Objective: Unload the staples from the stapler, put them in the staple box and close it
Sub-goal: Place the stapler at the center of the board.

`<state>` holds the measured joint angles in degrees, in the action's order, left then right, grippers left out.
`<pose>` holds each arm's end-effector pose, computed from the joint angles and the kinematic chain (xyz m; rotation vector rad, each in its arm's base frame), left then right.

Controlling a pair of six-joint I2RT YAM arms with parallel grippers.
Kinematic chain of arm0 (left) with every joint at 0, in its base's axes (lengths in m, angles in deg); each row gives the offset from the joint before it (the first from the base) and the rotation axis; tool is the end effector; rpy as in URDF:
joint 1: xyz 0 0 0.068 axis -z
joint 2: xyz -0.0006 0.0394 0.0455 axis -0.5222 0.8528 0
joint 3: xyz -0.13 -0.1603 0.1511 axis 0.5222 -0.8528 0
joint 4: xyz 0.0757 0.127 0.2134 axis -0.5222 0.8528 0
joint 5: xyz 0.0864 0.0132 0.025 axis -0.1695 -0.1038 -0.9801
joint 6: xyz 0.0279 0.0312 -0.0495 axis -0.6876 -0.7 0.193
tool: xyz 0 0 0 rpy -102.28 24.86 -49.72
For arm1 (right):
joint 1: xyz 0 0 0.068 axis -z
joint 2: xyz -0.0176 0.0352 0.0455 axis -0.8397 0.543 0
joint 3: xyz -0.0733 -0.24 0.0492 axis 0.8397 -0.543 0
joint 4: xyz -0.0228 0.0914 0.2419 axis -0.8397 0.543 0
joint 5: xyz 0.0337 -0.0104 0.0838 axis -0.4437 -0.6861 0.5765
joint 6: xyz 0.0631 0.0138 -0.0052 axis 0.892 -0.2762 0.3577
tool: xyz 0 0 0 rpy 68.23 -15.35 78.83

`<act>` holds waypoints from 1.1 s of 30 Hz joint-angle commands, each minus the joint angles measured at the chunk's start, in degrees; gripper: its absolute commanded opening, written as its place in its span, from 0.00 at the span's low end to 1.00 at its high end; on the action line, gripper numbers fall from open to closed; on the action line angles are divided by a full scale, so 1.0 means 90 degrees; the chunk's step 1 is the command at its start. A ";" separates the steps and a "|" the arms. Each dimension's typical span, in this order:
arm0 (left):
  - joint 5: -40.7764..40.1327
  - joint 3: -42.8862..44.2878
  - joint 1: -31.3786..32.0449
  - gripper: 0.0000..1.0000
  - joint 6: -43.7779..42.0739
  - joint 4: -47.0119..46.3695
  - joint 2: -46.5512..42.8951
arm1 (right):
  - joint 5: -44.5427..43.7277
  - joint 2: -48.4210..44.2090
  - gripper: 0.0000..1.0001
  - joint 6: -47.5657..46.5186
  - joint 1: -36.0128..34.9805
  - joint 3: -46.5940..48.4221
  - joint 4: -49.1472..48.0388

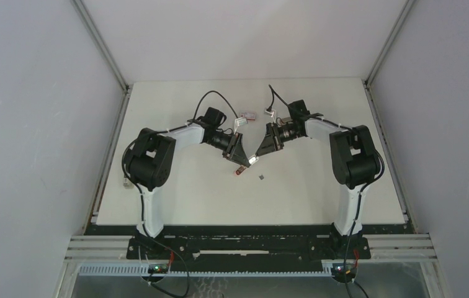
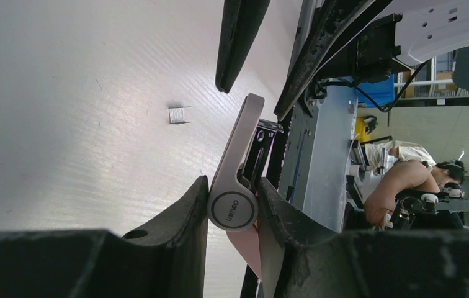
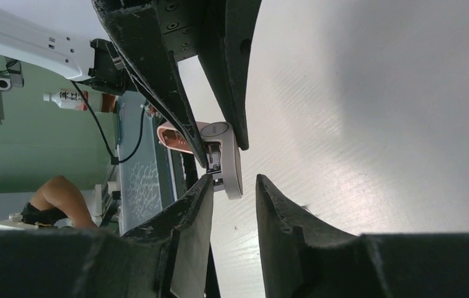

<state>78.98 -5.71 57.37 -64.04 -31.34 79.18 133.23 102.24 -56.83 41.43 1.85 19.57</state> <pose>0.3365 -0.2144 0.1353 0.8409 2.3963 -1.6972 0.3571 0.1494 0.1486 -0.7221 2.2769 1.6785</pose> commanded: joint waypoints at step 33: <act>-0.0110 0.0503 -0.0195 0.78 -0.0334 0.0261 -0.0362 | 0.0064 0.0389 0.00 0.0065 0.0004 0.0424 0.0341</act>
<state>79.72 -4.64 56.73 -65.26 -29.83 79.16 135.06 105.08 -58.52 41.30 3.62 24.24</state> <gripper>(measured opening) 0.740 0.029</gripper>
